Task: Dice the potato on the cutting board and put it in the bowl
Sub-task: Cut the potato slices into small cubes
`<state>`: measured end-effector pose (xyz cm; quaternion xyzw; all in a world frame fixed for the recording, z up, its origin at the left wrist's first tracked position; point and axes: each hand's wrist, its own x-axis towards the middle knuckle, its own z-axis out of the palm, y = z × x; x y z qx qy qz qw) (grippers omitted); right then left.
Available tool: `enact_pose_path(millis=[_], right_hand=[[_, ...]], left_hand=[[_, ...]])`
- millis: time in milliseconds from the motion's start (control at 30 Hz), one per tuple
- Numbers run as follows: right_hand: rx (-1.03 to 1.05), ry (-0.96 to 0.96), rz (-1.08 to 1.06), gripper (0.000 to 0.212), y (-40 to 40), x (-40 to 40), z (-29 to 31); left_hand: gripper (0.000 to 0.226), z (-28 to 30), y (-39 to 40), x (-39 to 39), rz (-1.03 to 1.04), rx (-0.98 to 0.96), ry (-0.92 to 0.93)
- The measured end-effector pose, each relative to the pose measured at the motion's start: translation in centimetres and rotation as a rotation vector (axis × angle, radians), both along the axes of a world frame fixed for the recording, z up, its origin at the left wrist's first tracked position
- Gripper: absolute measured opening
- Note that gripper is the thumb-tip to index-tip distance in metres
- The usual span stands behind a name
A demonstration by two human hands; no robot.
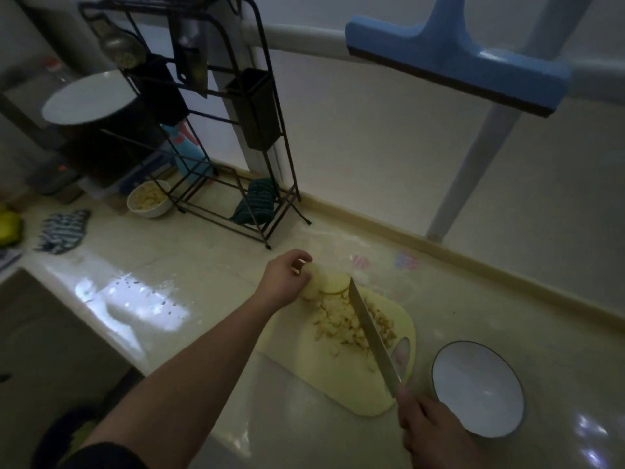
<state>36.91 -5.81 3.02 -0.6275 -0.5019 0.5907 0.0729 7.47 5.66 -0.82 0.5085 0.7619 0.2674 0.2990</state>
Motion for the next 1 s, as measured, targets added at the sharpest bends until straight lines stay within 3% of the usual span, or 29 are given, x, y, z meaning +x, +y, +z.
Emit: enact_pose_path(millis=[100,200,367,567,800,1000], right_hand=[[-0.250,0.214,-0.111,0.050,0.0,-1.4,0.3],[-0.344,0.258,-0.024,0.051,0.2,-2.4,-0.2],[-0.304,0.226,0.089,0.052,0.5,-3.9,-1.8],[-0.337,0.202,0.142,0.050,1.9,-3.1,-2.6],[-0.257,0.175,0.112,0.049,2.7,-1.7,-2.4],[-0.064,0.067,0.270,0.050,1.4,-2.7,-1.9]], left_hand=[[0.025,-0.8,-3.8,-2.0,0.036,-0.054,-0.065],[0.028,-2.1,-7.6,-3.1,0.065,-0.130,-0.044],[0.043,-3.3,-10.4,-2.6,0.072,-0.100,-0.006],[0.078,-4.1,-11.6,-1.7,-0.217,-0.152,0.175],[0.080,-4.0,-13.1,-0.2,-0.182,-0.153,0.332],[0.083,-3.8,-13.2,2.4,-0.159,-0.203,0.539]])
